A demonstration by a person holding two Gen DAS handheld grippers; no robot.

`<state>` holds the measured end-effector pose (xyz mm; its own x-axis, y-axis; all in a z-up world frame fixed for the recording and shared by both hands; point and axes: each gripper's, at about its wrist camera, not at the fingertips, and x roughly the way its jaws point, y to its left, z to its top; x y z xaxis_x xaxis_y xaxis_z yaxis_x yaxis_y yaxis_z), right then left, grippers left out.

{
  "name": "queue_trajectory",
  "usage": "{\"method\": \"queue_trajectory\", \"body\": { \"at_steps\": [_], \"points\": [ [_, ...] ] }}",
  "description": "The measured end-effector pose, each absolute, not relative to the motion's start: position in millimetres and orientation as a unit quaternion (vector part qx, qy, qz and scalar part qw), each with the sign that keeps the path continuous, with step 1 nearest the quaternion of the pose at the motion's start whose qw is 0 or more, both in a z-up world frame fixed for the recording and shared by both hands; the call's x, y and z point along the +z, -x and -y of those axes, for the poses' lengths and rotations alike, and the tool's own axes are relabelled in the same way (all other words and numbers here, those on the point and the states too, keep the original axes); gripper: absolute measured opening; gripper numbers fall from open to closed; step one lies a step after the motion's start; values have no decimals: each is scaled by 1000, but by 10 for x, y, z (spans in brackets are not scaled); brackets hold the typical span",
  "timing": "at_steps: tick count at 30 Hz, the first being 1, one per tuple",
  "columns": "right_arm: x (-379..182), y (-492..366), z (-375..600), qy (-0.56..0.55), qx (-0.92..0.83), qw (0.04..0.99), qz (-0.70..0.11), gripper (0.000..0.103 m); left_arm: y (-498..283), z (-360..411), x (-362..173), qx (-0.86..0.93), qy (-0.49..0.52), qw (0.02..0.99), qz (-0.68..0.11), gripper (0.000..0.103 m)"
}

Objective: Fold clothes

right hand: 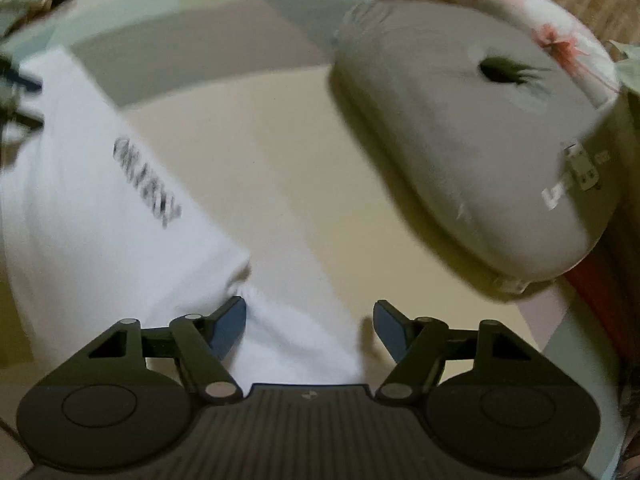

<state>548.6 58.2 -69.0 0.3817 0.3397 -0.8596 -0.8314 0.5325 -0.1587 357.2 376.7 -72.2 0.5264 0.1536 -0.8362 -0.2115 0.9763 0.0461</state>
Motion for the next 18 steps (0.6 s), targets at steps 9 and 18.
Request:
{"method": "queue_trajectory", "body": {
  "at_steps": [9,18],
  "points": [
    [-805,-5269,-658,366,425,718,-413,32,-3540,-3783,-722,99,29,874,-475,83],
    [-640,-5484,-530,301,324,801,-403,12,-3432,-3899,-662,165,43,862,-477,79]
  ]
}}
